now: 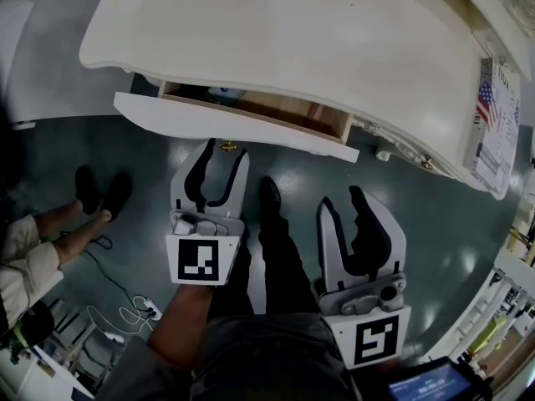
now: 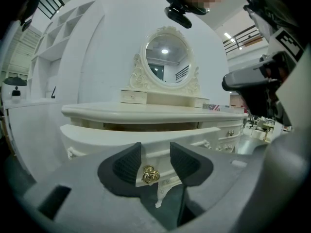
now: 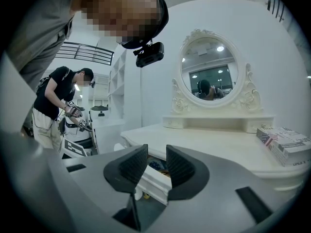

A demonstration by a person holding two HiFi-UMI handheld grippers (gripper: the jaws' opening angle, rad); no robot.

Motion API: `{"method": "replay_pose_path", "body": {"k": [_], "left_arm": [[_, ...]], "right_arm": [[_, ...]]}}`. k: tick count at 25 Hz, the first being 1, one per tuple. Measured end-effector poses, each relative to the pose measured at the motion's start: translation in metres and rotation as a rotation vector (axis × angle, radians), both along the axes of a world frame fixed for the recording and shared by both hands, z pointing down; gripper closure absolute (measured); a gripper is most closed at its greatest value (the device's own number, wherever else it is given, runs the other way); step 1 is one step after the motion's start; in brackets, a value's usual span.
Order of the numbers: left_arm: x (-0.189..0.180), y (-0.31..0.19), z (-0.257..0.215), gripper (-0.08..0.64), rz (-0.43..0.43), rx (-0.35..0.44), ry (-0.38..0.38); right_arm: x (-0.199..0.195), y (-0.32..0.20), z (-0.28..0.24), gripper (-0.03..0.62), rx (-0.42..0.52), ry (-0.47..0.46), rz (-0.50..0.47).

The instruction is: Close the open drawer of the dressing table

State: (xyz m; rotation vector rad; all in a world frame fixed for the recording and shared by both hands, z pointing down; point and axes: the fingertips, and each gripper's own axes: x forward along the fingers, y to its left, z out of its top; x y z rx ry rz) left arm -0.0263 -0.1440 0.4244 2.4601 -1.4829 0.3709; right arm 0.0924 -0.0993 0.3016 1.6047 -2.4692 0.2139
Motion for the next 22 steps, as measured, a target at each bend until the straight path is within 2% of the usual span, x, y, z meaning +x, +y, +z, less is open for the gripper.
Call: {"method": "replay_pose_path", "body": {"k": [22], "left_arm": [[0.006, -0.026, -0.002, 0.362, 0.012, 0.039, -0.011]], "right_arm": [[0.011, -0.012, 0.005, 0.491, -0.008, 0.005, 0.021]]}}
